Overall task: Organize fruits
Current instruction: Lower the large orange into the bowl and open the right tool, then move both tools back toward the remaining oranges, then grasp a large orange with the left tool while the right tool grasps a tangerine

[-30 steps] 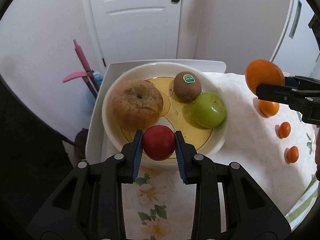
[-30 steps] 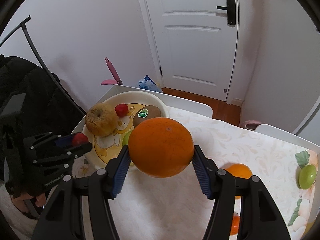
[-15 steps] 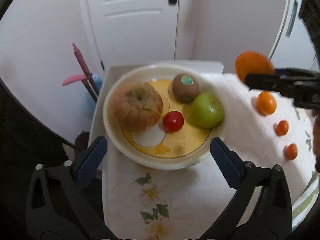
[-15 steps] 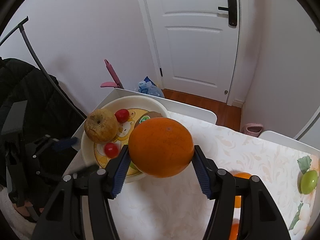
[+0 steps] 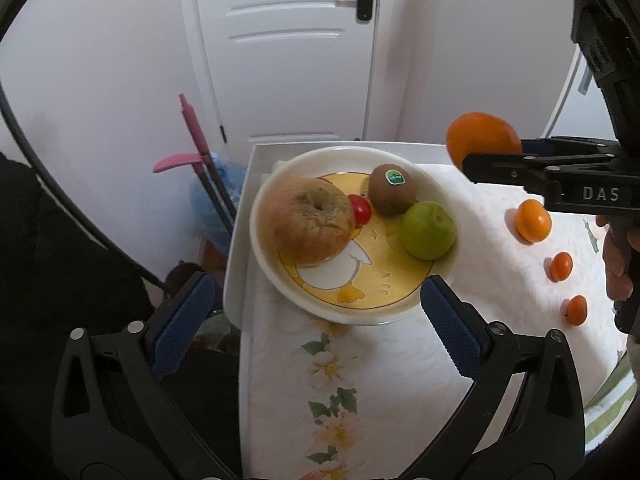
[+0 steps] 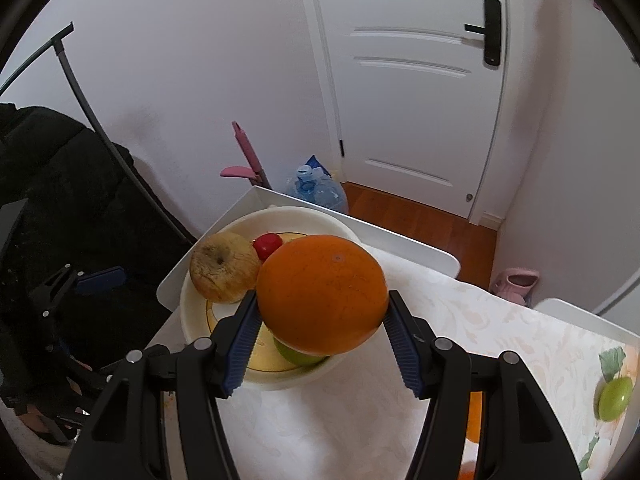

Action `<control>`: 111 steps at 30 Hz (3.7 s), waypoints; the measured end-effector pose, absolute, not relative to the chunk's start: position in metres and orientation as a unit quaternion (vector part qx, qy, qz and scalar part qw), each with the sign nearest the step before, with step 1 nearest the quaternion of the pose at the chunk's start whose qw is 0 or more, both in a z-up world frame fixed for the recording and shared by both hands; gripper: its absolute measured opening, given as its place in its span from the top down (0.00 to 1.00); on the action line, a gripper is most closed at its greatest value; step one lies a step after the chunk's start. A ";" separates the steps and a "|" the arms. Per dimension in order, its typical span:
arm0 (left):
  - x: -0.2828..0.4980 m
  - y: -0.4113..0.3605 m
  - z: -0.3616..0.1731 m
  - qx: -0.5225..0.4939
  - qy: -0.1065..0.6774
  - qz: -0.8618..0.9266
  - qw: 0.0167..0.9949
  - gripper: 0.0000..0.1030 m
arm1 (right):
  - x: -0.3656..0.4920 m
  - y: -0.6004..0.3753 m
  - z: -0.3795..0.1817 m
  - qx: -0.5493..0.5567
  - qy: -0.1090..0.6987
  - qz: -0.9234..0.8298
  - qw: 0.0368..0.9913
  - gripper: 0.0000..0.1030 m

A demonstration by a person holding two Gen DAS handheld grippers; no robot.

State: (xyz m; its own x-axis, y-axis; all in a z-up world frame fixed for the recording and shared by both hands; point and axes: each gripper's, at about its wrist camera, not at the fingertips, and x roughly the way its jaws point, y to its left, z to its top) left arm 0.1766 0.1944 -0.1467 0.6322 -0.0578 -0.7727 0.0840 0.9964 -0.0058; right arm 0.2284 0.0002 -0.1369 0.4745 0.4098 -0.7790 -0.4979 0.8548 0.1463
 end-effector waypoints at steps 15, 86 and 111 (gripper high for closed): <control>0.166 0.207 -0.162 0.015 0.445 -0.027 0.895 0.00 | 0.220 0.045 -0.162 -0.092 0.443 0.344 0.823 0.45; 0.159 0.056 -0.097 0.092 0.394 -0.244 0.881 0.00 | 0.086 -0.161 -0.097 -0.005 0.439 0.094 0.894 0.10; 0.221 -0.032 -0.182 0.141 0.436 -0.319 0.829 0.10 | 0.069 -0.166 -0.194 0.045 0.506 0.081 0.858 0.19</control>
State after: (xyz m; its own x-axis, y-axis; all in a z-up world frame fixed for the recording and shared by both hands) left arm 0.2209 -0.0324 -0.1815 0.4154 -0.4074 -0.8133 0.6526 0.7563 -0.0455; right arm 0.0693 -0.1655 -0.1939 0.4754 0.1835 -0.8604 -0.0929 0.9830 0.1584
